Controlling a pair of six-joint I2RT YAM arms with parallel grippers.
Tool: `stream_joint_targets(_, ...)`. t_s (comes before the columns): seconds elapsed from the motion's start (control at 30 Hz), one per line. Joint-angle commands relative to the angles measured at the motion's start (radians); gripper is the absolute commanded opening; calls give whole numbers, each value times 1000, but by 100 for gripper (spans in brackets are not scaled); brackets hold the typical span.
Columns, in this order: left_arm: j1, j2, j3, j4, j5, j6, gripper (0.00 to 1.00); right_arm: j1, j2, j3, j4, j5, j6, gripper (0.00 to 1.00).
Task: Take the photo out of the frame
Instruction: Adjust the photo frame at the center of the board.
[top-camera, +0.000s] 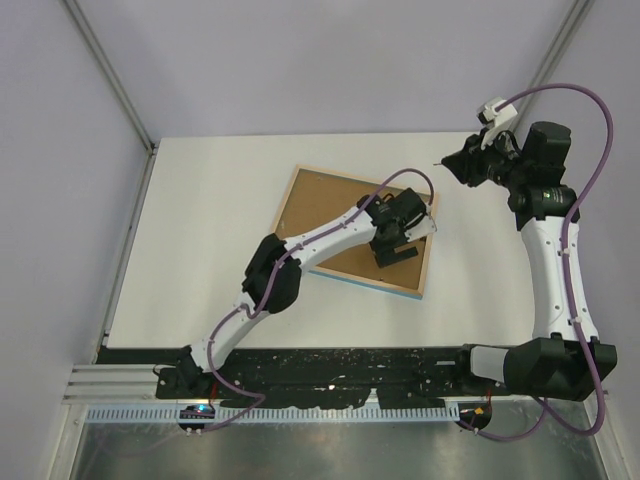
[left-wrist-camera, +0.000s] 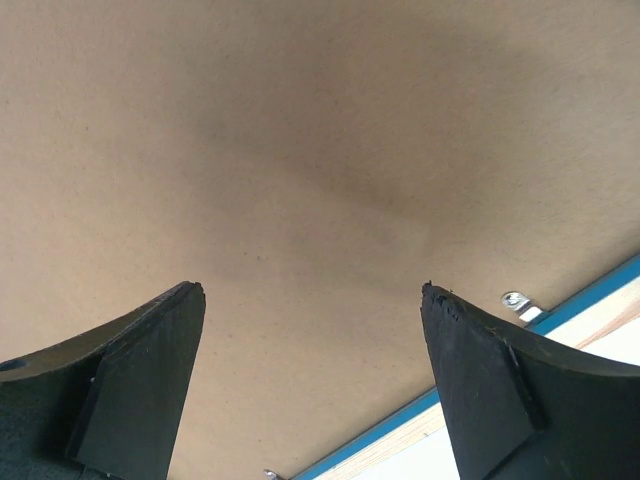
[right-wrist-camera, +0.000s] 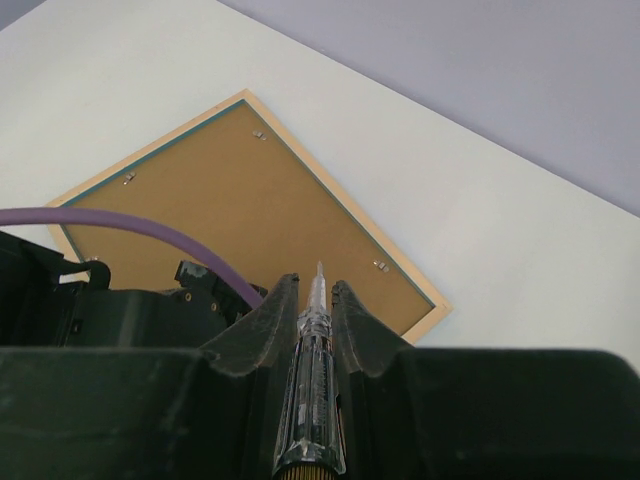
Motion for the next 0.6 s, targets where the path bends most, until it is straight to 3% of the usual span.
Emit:
stream_joint_targets(0.0,-59,-32,14,37,-33,23,93,-6,-33,36,2,6,-13,8)
stream_joint_targets(0.23,-120,-104,-122,76,59,49,92,-6,-35,36,0,-2,-12,8)
stream_joint_targets(0.57,-153,-107,-151,-22,161,109,89,-9,-47,33,-12,-27,-13,8)
